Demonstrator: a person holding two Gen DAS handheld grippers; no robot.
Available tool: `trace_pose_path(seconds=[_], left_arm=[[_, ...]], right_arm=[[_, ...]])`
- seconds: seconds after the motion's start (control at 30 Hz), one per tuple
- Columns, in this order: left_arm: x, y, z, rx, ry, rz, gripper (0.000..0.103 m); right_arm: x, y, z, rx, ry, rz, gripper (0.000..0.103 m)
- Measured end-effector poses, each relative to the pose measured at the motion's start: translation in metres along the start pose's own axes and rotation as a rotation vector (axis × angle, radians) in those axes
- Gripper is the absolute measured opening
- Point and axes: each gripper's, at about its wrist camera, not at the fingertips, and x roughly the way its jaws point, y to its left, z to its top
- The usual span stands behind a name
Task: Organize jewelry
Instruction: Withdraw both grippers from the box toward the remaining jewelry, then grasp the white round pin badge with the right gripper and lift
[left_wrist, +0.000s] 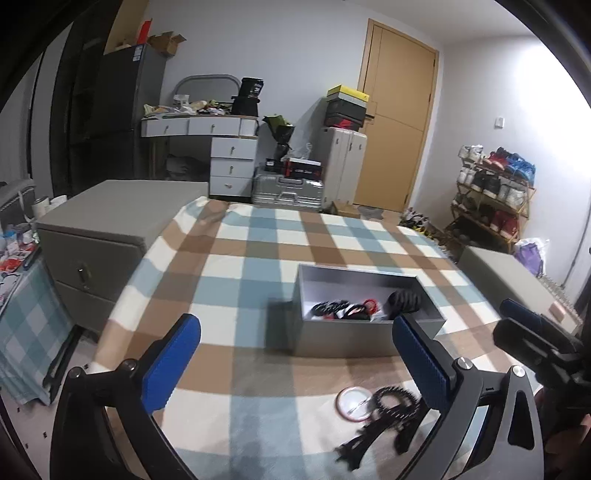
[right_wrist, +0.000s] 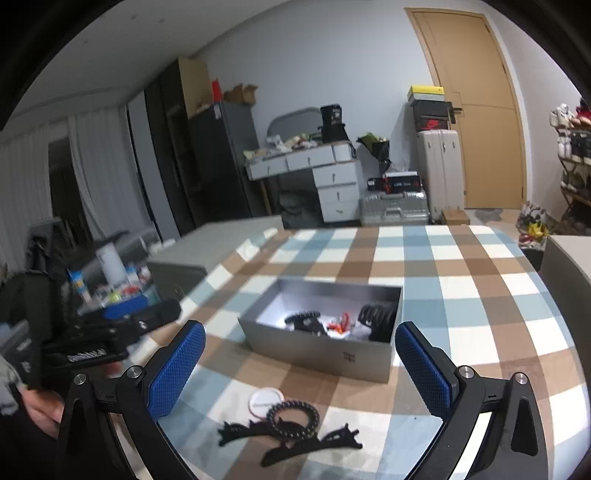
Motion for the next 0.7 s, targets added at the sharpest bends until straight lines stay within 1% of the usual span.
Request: trace_pose_path(seconds=[0.07,0.23,0.4,0.5,0.57,0.67,0.7], left_arm=[[-0.002,0.004,-0.006,0.0,0.002,0.02,0.101],[-0.002,0.017,-0.021,-0.011,0.028,0.07,0.101],[-0.002,0.03,-0.026,-0.039,0.052,0.08,0.101],[0.0,0.036,-0.032,-0.046,0.077,0.087,0.101],[0.001,0.04,-0.035,-0.063,0.095,0.077,0.101],[0.001,0.045,-0.039,-0.071,0.112,0.077,0.101],[0.002,0.046,-0.04,-0.072,0.113,0.079,0.101]], right_arm=[[0.007,0.006,-0.005,-0.035,0.04,-0.008,0.103],[0.032,0.016,-0.017,-0.059,0.158,0.042,0.103],[0.06,0.02,-0.027,-0.074,0.28,0.053,0.103],[0.076,0.027,-0.035,-0.105,0.355,0.066,0.103],[0.083,0.032,-0.039,-0.137,0.375,0.069,0.102],[0.094,0.04,-0.046,-0.19,0.404,0.047,0.101],[0.097,0.041,-0.047,-0.201,0.412,0.05,0.098]])
